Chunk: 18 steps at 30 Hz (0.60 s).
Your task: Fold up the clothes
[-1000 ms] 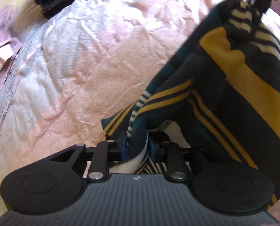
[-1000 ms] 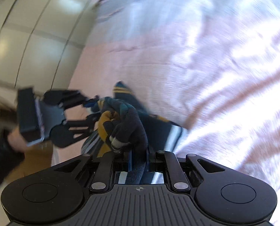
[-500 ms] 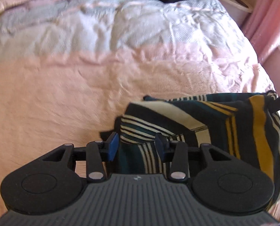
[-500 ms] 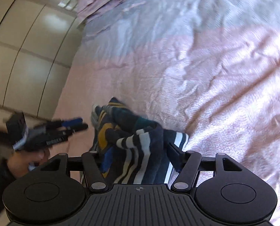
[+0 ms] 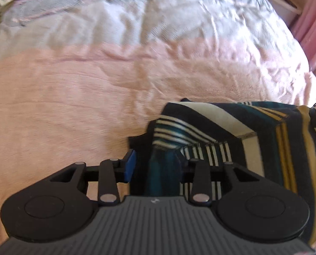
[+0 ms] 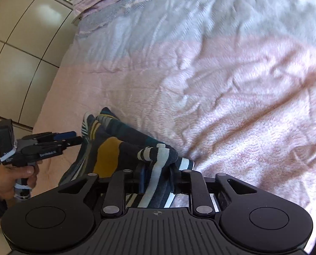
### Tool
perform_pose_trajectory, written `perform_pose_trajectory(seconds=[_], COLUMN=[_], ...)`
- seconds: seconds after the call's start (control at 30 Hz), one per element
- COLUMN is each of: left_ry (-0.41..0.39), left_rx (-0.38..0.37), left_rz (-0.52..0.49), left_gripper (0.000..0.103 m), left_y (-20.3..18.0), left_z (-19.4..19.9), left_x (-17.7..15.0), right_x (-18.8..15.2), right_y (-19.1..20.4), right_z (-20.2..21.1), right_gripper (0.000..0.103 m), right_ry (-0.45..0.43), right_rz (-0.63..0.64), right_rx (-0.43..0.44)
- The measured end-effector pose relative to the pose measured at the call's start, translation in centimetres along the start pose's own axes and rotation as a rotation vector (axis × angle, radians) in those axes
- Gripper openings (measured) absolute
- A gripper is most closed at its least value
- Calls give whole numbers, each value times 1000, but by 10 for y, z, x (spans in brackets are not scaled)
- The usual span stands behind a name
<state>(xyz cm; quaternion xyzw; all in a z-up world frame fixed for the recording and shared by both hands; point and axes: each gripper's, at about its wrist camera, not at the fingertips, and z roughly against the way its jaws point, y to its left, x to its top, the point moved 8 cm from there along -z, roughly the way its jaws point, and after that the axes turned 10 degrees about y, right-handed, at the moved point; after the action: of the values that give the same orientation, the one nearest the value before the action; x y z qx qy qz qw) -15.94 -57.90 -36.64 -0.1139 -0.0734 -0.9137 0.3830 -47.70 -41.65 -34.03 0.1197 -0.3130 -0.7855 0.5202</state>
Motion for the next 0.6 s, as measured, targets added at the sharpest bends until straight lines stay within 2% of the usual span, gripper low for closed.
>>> perform_pose_trajectory(seconds=[0.07,0.13,0.2,0.27,0.37,0.47,0.53,0.6], left_ry=[-21,-41,-53,-53,-41,-19,-12,-12], left_rx=[-22,-56,-115,-190,-281,-287,-290,-306], left_rz=[-4,-17,-34,-52,-59,-41,-28,-23], left_gripper=[33,33,33,33,33,38,39,39], left_y=[-7,-20,-39,-62,-86,-94,-97,-94], left_z=[22,39,40,30,-5,-43,-63,-70], left_x=[-7,-10,-5,5,21,35,44,49], right_x=[-7,-14,-19,-23,-22,-22,-19,-8], right_y=[15,29,47,64,80,79,68,51], right_z=[16,31,35,33,8,-25,-43,-47], right_gripper=[33,33,33,33,33,33,33,33], right_ry=[-25,-54,-68,-69,-43,24,50,35], right_rz=[41,81,124,171,245,348,366,339], right_rx=[-36,-63,-65,-53,-34,-45,-74,-105])
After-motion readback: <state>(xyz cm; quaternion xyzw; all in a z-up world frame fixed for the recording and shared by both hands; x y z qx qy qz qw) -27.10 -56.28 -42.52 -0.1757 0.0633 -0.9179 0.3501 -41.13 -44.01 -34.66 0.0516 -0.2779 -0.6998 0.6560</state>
